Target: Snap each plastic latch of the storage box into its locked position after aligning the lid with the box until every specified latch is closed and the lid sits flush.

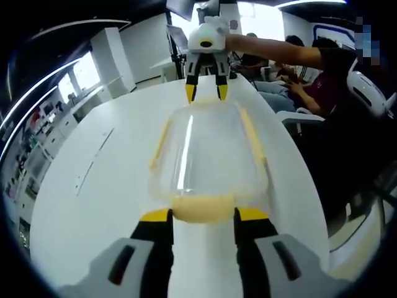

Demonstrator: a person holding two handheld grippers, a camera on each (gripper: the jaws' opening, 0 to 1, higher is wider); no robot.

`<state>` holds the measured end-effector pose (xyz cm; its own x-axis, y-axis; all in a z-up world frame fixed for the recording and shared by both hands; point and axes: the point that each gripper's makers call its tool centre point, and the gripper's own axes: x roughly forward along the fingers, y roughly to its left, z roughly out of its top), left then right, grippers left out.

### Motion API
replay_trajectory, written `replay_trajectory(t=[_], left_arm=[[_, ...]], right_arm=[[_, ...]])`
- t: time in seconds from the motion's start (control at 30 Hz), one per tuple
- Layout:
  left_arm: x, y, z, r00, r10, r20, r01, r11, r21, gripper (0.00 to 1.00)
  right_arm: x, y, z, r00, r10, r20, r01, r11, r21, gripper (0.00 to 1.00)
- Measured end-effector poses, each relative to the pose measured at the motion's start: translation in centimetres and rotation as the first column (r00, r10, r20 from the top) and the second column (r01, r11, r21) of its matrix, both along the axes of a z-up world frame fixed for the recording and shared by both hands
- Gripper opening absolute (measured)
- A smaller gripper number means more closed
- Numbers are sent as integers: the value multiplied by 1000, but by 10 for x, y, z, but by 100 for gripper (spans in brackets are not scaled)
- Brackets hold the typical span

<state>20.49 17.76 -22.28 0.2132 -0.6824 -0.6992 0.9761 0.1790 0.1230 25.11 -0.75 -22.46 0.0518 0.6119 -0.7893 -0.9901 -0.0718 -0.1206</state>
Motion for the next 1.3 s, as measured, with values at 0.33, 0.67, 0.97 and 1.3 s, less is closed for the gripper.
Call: replay_trajectory(t=[0.33,0.67,0.97,1.3], left_arm=[[9,4,4,1000,4,0,-4,1000,3,37],[24,8,20,999,-5,46,5,1000,7,37],[25,10,17,999,12,52,-12,1000,-11,37],[32,16,14,998,29,52,-27,999,-28,36]], right_arm=[[-2,-2,1,999,-18,27,19,1000,-7,35],[-9,1,12,996,0,86,1,1000,-15,27],[-6,-1,10,987,-1,161,11,998,-61,26],[-4,-3,11,989,-39,144,39,999,-2,27]])
